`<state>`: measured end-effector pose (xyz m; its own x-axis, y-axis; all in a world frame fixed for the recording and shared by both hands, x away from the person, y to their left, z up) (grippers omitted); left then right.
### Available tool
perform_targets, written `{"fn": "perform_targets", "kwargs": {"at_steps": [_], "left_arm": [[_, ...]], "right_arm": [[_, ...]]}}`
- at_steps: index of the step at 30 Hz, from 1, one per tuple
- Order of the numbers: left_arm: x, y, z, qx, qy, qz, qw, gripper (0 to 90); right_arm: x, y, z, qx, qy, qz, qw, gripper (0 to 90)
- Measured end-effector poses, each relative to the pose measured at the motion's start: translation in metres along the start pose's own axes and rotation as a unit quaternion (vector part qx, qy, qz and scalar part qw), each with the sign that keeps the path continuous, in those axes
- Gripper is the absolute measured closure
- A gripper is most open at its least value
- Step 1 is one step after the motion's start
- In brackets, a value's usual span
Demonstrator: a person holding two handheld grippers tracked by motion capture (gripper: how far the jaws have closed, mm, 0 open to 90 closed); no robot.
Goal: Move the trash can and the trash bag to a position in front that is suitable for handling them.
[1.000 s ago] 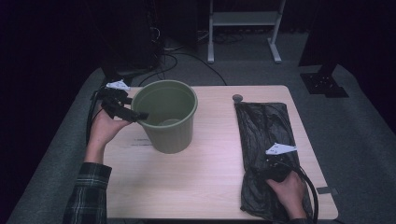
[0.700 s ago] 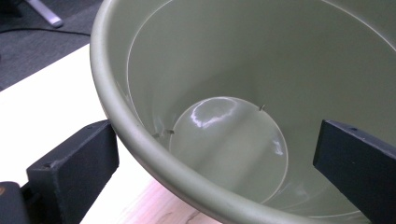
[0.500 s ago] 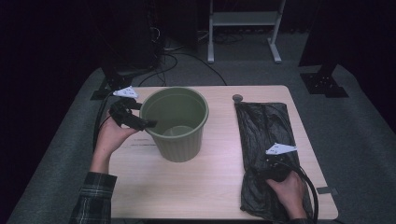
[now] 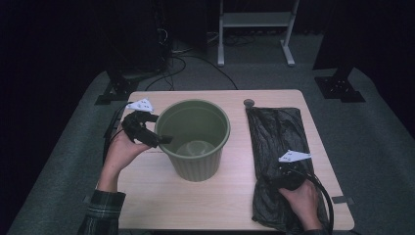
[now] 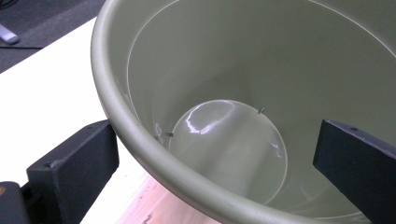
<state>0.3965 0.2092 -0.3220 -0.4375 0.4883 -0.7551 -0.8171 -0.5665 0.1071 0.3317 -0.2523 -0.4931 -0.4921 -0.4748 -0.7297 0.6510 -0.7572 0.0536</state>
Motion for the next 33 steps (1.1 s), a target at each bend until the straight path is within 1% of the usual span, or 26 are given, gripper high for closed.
{"fn": "perform_targets", "kwargs": {"at_steps": [5, 10, 12, 16, 18, 21, 22, 24, 25, 26, 27, 29, 33], "left_arm": [[0.0, 0.013, -0.003, 0.016, 0.002, -0.01, 0.9998, 0.0], [0.001, 0.03, -0.008, 0.04, 0.009, -0.024, 0.9989, 0.0], [0.001, 0.037, -0.01, 0.041, 0.008, -0.032, 0.9986, 0.0], [0.001, 0.047, -0.013, 0.053, 0.011, -0.037, 0.9979, 0.0], [0.0, 0.051, -0.014, 0.055, 0.011, -0.039, 0.9977, 0.0], [0.0, 0.053, -0.015, 0.056, 0.011, -0.043, 0.9974, 0.0], [-0.001, 0.052, -0.014, 0.056, 0.014, -0.041, 0.9975, 0.0], [-0.002, 0.049, -0.012, 0.058, 0.027, -0.037, 0.9973, 0.0], [-0.003, 0.047, -0.01, 0.056, 0.031, -0.034, 0.9974, 0.0], [-0.005, 0.045, -0.009, 0.05, 0.031, -0.034, 0.9977, 0.0], [-0.006, 0.043, -0.007, 0.045, 0.031, -0.031, 0.998, 0.0], [-0.008, 0.04, -0.001, 0.041, 0.04, -0.03, 0.9979, 0.0], [-0.005, 0.039, 0.015, 0.032, 0.055, -0.026, 0.9976, 0.0]], "right_arm": [[0.0, 0.0, 0.0, 0.0, 0.0, -0.001, 1.0, 11.3], [0.0, 0.0, 0.0, 0.002, -0.001, -0.001, 1.0, 11.2], [0.0, 0.0, 0.0, 0.002, 0.0, -0.001, 1.0, 11.2], [0.0, 0.0, 0.0, 0.002, 0.0, -0.001, 1.0, 11.1], [0.0, 0.0, 0.0, 0.002, 0.0, -0.001, 1.0, 11.1], [0.0, 0.0, 0.0, 0.002, 0.0, -0.001, 1.0, 11.1], [0.0, 0.0, 0.0, 0.002, 0.0, -0.001, 1.0, 11.1], [0.0, 0.0, 0.0, 0.002, 0.0, -0.001, 1.0, 11.1], [0.0, 0.0, 0.0, 0.002, 0.0, -0.001, 1.0, 11.1], [0.0, 0.0, 0.0, 0.002, 0.0, -0.001, 1.0, 11.1], [0.0, 0.0, 0.0, 0.002, 0.0, -0.001, 1.0, 11.1], [0.0, -0.001, 0.0, 0.002, 0.0, -0.001, 1.0, 11.1], [0.0, 0.0, 0.0, 0.002, 0.0, -0.001, 1.0, 11.1]]}}
Point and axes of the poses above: each handheld gripper's, and its own axes: z roughly backward along the jaws, x roughly out of its underside, y roughly to its right, the point moved 1 cm from there along -z, roughly forward along the jaws, and after that the axes turned 5 degrees about z, right-handed, at the moved point
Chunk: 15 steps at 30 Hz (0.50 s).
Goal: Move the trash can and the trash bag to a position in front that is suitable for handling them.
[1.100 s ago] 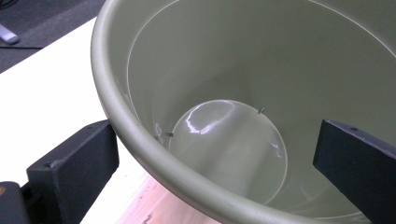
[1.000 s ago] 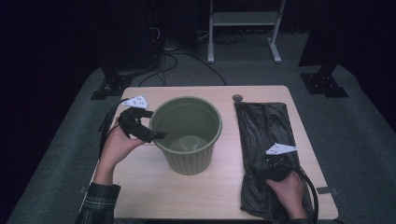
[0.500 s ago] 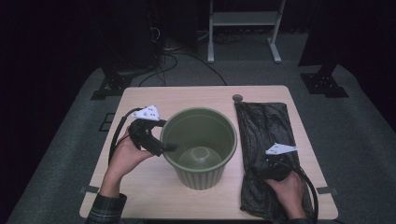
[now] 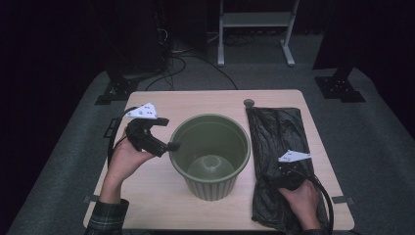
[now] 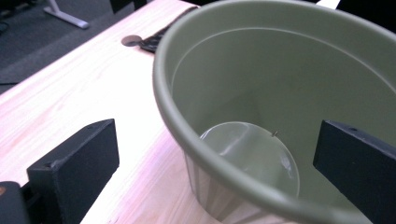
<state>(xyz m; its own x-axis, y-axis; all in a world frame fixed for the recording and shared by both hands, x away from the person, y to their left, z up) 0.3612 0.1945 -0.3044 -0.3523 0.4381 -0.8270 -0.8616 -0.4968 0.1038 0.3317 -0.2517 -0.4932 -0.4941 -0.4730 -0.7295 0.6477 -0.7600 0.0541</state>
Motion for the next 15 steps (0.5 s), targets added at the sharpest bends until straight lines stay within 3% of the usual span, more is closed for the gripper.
{"fn": "perform_targets", "kwargs": {"at_steps": [8, 15], "left_arm": [[0.019, 0.007, 0.026, -0.019, 0.011, 0.01, 0.9997, 0.0], [0.04, 0.013, 0.037, -0.03, 0.008, 0.016, 0.9994, 0.0]], "right_arm": [[0.0, 0.0, 0.0, 0.001, 0.0, -0.001, 1.0, 11.2], [0.0, 0.0, 0.0, 0.001, 0.0, -0.001, 1.0, 11.3]]}}
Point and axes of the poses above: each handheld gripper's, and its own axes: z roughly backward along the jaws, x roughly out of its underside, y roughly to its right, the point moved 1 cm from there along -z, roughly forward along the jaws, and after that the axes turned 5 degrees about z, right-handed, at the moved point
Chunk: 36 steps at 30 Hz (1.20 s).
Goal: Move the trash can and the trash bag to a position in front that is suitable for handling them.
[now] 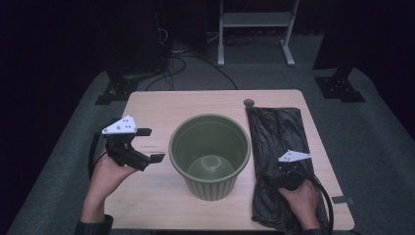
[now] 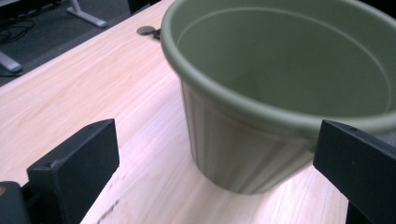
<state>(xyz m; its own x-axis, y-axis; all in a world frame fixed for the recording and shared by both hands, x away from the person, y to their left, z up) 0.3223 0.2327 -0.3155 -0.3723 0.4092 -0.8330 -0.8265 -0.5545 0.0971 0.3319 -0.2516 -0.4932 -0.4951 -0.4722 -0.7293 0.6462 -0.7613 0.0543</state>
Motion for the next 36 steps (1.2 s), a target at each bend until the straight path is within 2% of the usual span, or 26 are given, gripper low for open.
{"fn": "perform_targets", "kwargs": {"at_steps": [6, 19, 23, 36], "left_arm": [[0.026, 0.004, -0.002, -0.01, -0.003, 0.011, 0.9999, 0.0], [0.057, 0.007, -0.019, -0.015, 0.001, 0.018, 0.9997, 0.0], [0.067, 0.007, -0.028, -0.019, -0.011, 0.018, 0.9996, 0.0], [0.101, 0.008, -0.059, -0.037, -0.029, 0.024, 0.9986, 0.0]], "right_arm": [[0.0, 0.0, 0.0, 0.0, 0.001, 0.0, 1.0, 11.4], [0.0, 0.0, 0.0, -0.001, 0.001, 0.001, 1.0, 11.5], [0.0, 0.0, 0.0, -0.001, 0.001, 0.001, 1.0, 11.6], [0.0, 0.0, 0.0, -0.002, 0.001, 0.002, 1.0, 11.6]]}}
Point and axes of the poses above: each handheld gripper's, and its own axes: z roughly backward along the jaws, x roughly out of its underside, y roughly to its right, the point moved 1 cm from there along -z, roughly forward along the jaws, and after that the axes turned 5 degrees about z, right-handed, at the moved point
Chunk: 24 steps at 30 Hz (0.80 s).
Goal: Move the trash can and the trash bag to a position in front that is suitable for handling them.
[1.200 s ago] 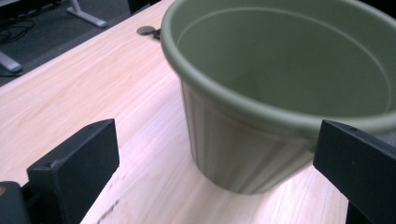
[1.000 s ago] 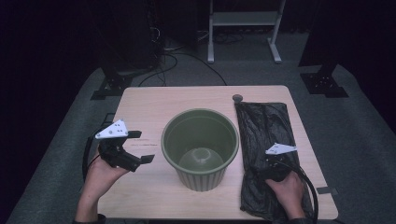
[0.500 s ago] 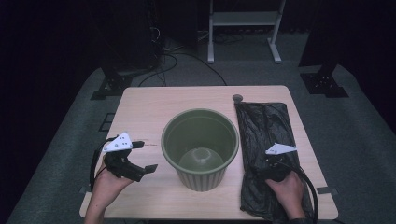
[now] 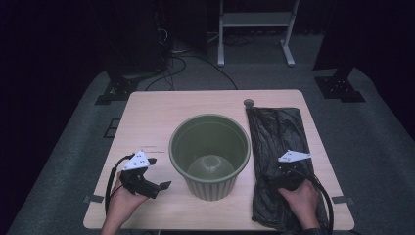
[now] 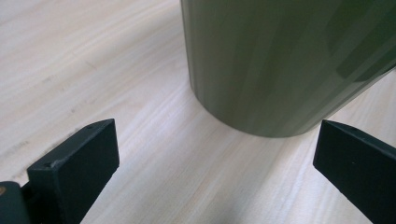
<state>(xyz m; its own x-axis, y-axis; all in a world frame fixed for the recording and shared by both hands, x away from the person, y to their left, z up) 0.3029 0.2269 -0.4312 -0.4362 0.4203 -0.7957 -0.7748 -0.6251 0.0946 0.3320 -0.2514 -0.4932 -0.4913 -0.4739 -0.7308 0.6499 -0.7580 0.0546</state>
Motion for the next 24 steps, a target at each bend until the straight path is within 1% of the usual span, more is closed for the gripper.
{"fn": "perform_targets", "kwargs": {"at_steps": [6, 9, 11, 15, 19, 20, 21, 24], "left_arm": [[0.018, -0.003, -0.019, -0.003, -0.012, 0.005, 0.9999, 0.0], [0.027, -0.003, -0.028, -0.006, -0.021, 0.003, 0.9997, 0.0], [0.03, -0.004, -0.031, -0.01, -0.025, 0.001, 0.9996, 0.0], [0.034, -0.006, -0.036, -0.022, -0.04, -0.004, 0.999, 0.0], [0.038, -0.006, -0.042, -0.022, -0.055, -0.002, 0.9982, 0.0], [0.04, -0.006, -0.044, -0.02, -0.063, 0.002, 0.9978, 0.0], [0.04, -0.006, -0.044, -0.025, -0.064, -0.003, 0.9976, 0.0], [0.04, -0.005, -0.045, -0.031, -0.065, -0.002, 0.9974, 0.0]], "right_arm": [[0.0, 0.0, 0.0, 0.0, 0.0, 0.0, 1.0, 11.6], [0.0, 0.0, 0.0, 0.0, 0.0, 0.0, 1.0, 11.6], [0.0, 0.0, 0.0, 0.0, 0.0, 0.0, 1.0, 11.6], [0.0, 0.0, 0.0, -0.001, 0.0, 0.001, 1.0, 11.6], [0.0, 0.0, 0.0, -0.001, 0.0, 0.001, 1.0, 11.6], [0.0, 0.0, 0.0, -0.001, 0.0, 0.001, 1.0, 11.6], [0.0, 0.0, 0.0, -0.001, 0.0, 0.001, 1.0, 11.6], [0.0, 0.0, 0.0, -0.001, 0.0, 0.001, 1.0, 11.6]]}}
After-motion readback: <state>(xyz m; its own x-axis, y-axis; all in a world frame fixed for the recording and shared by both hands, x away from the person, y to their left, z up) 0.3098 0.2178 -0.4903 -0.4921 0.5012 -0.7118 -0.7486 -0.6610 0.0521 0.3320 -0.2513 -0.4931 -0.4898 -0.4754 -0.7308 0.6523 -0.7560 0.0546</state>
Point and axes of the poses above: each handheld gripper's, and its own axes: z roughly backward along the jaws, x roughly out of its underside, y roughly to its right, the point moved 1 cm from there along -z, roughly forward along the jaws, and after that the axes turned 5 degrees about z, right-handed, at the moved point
